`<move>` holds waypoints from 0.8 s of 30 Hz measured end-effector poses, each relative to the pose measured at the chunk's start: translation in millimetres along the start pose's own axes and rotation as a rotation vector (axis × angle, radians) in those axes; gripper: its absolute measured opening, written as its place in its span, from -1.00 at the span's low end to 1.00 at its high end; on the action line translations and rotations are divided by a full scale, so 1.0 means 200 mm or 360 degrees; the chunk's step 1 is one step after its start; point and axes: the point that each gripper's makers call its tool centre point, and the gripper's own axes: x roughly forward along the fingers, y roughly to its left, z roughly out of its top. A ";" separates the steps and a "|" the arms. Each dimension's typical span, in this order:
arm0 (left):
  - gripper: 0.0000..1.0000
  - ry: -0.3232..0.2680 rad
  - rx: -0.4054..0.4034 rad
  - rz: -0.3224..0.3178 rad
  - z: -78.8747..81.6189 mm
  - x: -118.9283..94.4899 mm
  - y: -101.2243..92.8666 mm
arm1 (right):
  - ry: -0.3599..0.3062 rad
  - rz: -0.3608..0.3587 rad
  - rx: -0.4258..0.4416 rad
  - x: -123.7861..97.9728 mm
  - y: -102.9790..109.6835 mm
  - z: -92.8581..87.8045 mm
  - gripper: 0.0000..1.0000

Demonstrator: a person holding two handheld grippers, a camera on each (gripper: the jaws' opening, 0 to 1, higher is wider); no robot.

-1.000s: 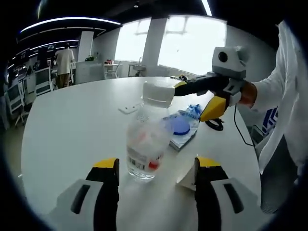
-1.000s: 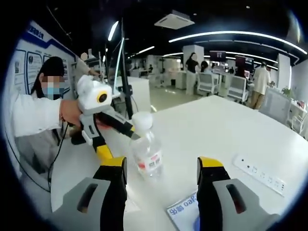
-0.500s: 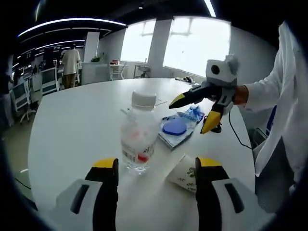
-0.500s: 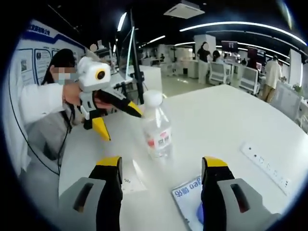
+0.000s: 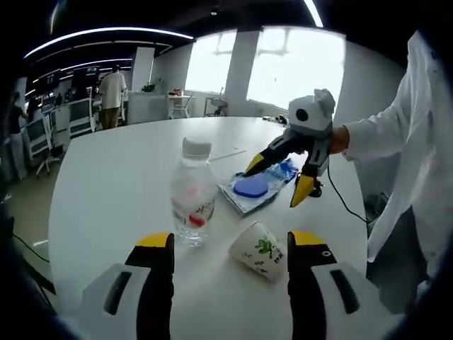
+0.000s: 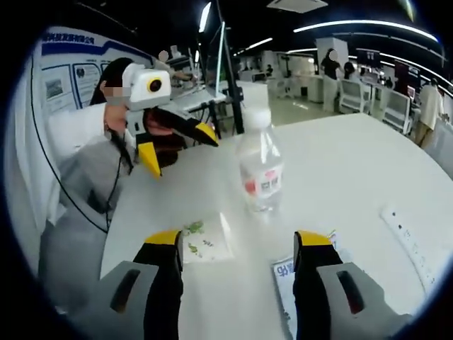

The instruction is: Arrange the tabletop items into an orderly group along one side of the table until the central work area is clear of visible clutter.

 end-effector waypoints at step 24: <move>0.30 -0.0013 -0.0086 0.0079 -0.08 -0.11 -0.07 | 0.0137 0.0430 0.0008 0.14 0.08 -0.08 -0.18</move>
